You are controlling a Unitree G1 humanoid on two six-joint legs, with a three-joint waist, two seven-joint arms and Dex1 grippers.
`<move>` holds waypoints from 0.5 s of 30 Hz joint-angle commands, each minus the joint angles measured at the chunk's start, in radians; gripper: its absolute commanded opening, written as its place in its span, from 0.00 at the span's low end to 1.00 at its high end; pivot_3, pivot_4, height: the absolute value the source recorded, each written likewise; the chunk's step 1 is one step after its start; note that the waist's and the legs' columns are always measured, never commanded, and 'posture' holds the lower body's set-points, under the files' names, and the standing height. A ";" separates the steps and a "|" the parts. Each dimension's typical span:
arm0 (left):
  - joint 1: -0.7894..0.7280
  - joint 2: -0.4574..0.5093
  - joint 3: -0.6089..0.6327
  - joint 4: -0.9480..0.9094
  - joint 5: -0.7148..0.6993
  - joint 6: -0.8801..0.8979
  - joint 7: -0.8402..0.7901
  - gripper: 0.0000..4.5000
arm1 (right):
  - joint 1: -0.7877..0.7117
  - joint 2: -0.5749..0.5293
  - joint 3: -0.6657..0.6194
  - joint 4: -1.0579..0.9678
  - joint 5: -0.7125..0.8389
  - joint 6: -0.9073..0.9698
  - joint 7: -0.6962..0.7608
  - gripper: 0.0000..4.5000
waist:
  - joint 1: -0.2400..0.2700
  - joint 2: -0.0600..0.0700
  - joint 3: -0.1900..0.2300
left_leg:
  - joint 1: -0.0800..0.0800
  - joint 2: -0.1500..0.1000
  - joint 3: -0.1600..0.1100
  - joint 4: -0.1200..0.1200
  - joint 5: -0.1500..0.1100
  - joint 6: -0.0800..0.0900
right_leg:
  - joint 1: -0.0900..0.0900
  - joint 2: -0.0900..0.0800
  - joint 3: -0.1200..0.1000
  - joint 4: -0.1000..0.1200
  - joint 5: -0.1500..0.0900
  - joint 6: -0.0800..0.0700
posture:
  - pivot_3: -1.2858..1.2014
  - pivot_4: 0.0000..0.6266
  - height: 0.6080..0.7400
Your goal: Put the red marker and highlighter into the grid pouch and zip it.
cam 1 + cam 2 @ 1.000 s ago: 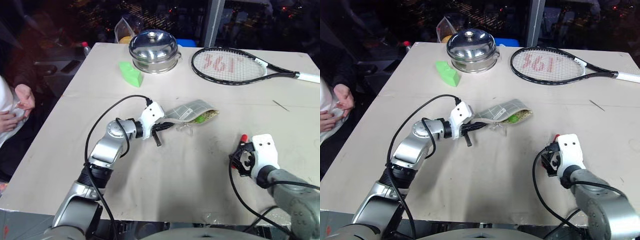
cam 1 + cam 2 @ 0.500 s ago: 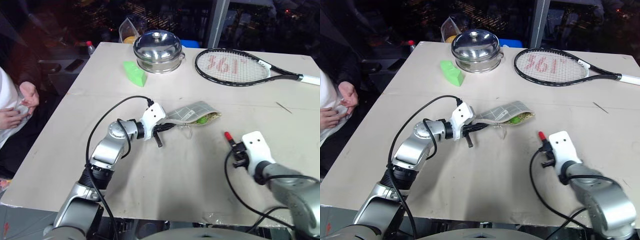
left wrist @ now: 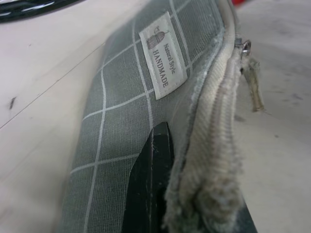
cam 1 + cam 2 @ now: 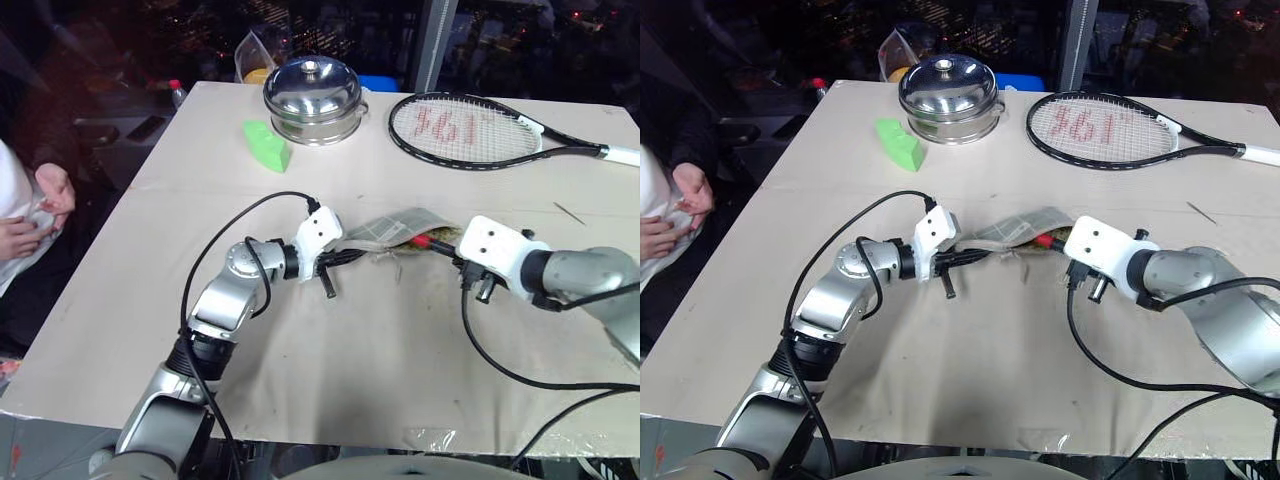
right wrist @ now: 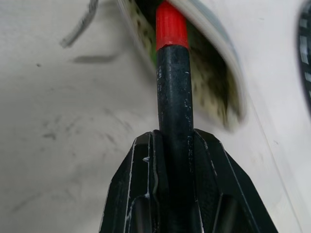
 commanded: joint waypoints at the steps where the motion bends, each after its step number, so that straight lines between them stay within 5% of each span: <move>1: -0.003 -0.012 -0.023 -0.065 -0.012 -0.046 -0.026 0.00 | -0.077 -0.037 0.072 0.055 -0.107 -0.057 0.035 0.05 | -0.001 0.000 0.000 | 0.000 0.000 0.000 0.000 0.000 0.000 | 0.000 -0.001 0.000 0.000 0.000 0.000 | 0.52 0.24 1.00; 12: -0.019 -0.035 -0.055 -0.038 0.010 -0.087 -0.030 0.00 | -0.270 0.131 0.311 0.347 -0.411 -0.501 0.186 0.05 | -0.006 0.000 0.000 | 0.002 0.003 0.002 0.000 0.001 -0.002 | -0.001 0.003 0.000 0.001 0.000 0.000 | 0.52 0.24 1.00; 15: -0.022 -0.043 -0.037 -0.038 -0.003 -0.056 -0.019 0.00 | -0.244 0.145 0.264 0.405 -0.430 -0.565 0.211 0.34 | 0.002 0.000 0.001 | 0.001 0.002 0.003 0.000 0.001 -0.002 | 0.000 0.003 -0.001 0.001 0.000 0.000 | 0.52 0.24 1.00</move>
